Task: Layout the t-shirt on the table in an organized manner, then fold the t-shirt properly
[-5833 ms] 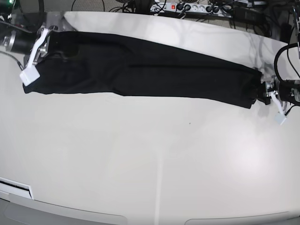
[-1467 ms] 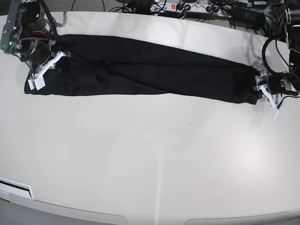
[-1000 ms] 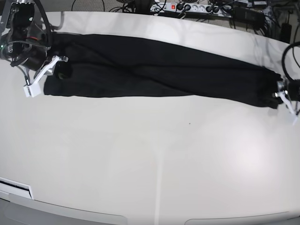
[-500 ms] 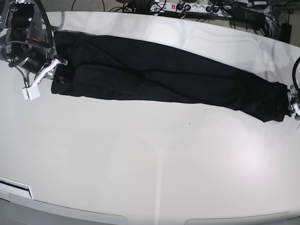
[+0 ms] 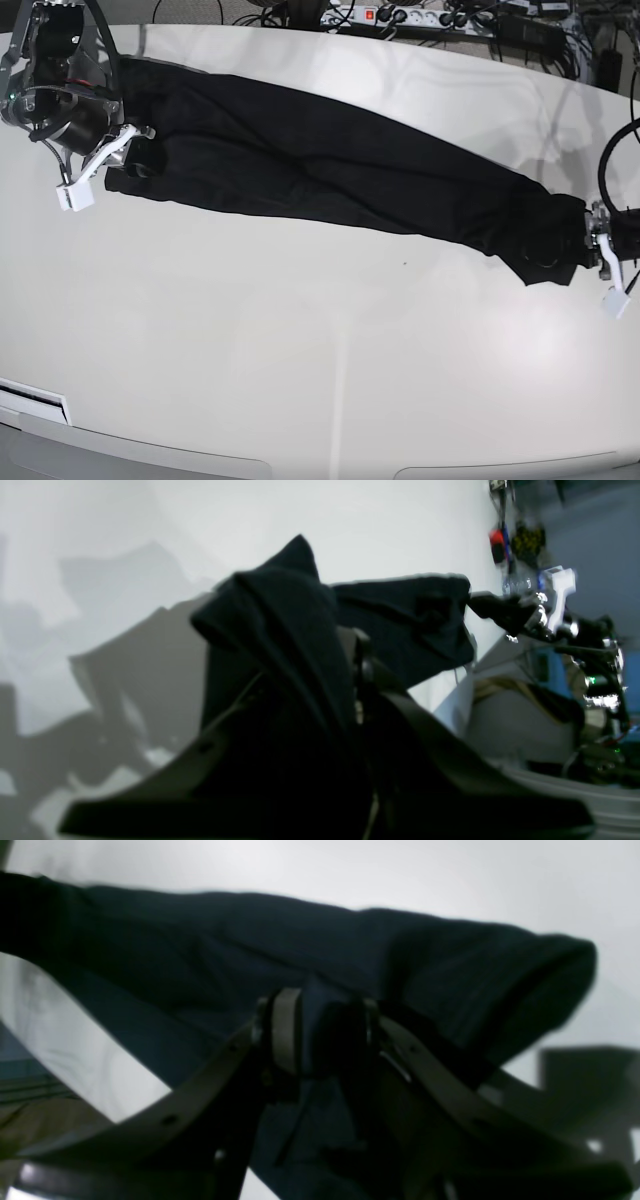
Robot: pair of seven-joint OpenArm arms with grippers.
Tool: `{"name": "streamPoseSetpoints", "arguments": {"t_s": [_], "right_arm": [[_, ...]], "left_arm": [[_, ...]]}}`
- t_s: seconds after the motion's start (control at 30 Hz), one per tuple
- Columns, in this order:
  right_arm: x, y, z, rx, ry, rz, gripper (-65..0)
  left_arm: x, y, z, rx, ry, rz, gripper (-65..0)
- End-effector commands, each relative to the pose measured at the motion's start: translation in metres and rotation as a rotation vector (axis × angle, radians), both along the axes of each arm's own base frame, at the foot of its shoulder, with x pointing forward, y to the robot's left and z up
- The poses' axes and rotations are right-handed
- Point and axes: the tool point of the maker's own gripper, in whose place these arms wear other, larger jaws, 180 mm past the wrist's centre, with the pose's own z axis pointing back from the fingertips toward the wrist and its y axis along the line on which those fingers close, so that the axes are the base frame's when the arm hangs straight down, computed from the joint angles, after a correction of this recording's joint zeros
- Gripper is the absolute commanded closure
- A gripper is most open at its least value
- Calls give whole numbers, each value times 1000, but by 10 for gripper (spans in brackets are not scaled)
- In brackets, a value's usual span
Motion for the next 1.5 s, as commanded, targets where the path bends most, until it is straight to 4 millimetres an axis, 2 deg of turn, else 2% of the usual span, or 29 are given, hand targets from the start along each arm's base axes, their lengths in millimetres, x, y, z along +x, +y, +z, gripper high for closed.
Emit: {"name": "streamPoseSetpoints", "arguments": {"t_s": [0.0, 0.27, 0.53, 0.67, 0.87, 1.0, 1.03, 1.07, 1.2, 1.27, 1.33, 1.43, 1.47], "right_arm": [[9, -2, 10, -3, -51, -6, -184], [7, 2, 5, -14, -38, -6, -184], [7, 2, 5, -15, -37, -6, -184], [7, 2, 5, -15, -37, -6, -184], [7, 2, 5, -14, -37, -6, -184], [8, 2, 6, -14, -38, -6, -185], [8, 2, 6, -12, -41, -7, -185], [8, 2, 6, -11, -42, -7, -185], [13, 3, 16, -3, -73, -6, -185], [19, 3, 28, -8, -112, -4, -185], [24, 2, 41, -34, -155, 5, -195], [26, -4, 57, -95, -185, 20, -269], [25, -9, 60, -110, -180, 6, -295]], "left_arm": [[6, -4, 16, -8, -55, -12, 0], [-24, -79, 14, -76, -134, -176, 0], [-33, -139, 13, -222, -167, -211, 0], [-33, -161, 15, -286, -173, -213, 0], [-33, -176, 17, -328, -177, -214, -8], [-32, -176, 16, -332, -154, -201, -359], [-32, -176, 16, -333, -154, -201, -409], [-32, -176, 16, -333, -151, -199, -425], [-32, -175, 16, -336, -140, -192, -420], [-32, -176, 16, -335, -144, -195, -386], [-33, -176, 17, -329, -169, -209, -291], [-33, -175, 17, -325, -177, -214, 0], [-33, -174, 17, -322, -177, -212, 0]]}}
